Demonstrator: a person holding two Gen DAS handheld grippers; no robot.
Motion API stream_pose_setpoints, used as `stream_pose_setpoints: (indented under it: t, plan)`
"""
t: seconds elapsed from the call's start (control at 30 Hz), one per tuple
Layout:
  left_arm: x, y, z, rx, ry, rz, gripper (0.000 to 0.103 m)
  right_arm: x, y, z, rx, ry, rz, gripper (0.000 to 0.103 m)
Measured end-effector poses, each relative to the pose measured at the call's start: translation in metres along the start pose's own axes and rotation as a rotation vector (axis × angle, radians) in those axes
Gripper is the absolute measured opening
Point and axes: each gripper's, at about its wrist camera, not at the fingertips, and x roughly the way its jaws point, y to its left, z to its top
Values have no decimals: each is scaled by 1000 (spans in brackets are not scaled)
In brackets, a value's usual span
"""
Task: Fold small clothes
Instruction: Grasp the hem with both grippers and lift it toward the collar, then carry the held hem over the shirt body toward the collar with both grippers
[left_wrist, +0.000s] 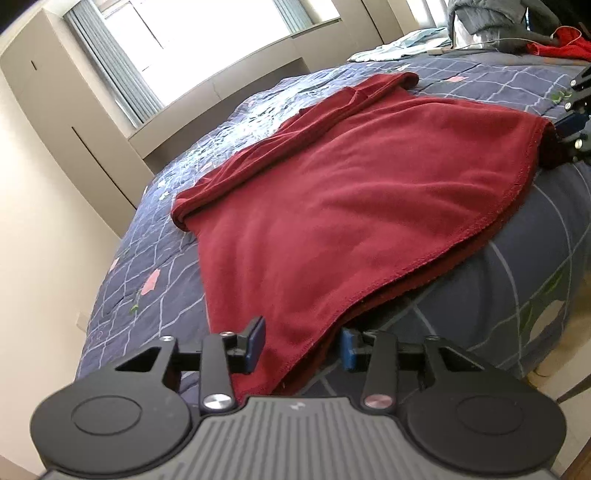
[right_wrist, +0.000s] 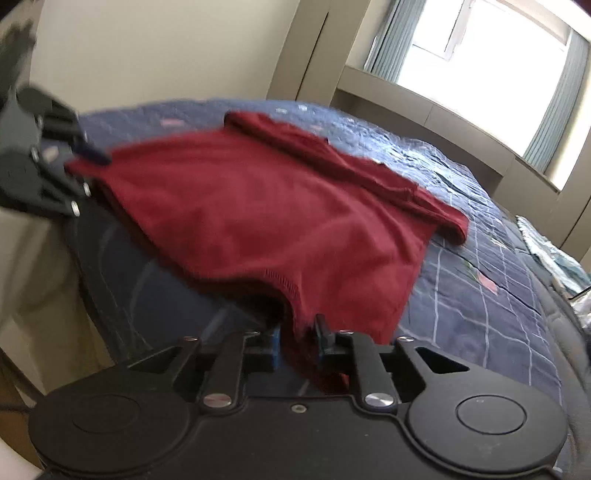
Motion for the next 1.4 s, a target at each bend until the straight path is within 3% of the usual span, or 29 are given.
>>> stream_pose_setpoints:
  t: [0.07, 0.13, 0.17, 0.2, 0.53, 0.7, 0.93, 1.2, 1.4]
  plan:
    - [1, -1, 1, 8, 3, -18, 19, 0, 1, -2, -12, -7, -11, 23]
    - [1, -3, 1, 25, 2, -12, 11, 1, 3, -2, -36, -16, -41, 22]
    - [1, -4, 1, 34, -2, -8, 6, 1, 2, -2, -46, -20, -54, 19]
    - [0, -4, 1, 40, -8, -3, 5, 1, 2, -1, -53, -23, -63, 6]
    - [-43, 5, -5, 101, -101, 33, 3, -33, -6, -5, -87, -62, -101, 3]
    - [-76, 1, -14, 140, -114, -23, 3, -66, -6, -7, -117, -69, -83, 3]
    - [-134, -13, -48, 207, -68, -173, 3, -128, 4, -24, -188, 10, 49, 3]
    - [-182, -12, -64, 170, -67, -194, 3, -182, 28, -37, -234, 29, 132, 3]
    - [-182, 15, -32, 65, -79, -207, 4, -183, 9, -23, -196, 8, 168, 3]
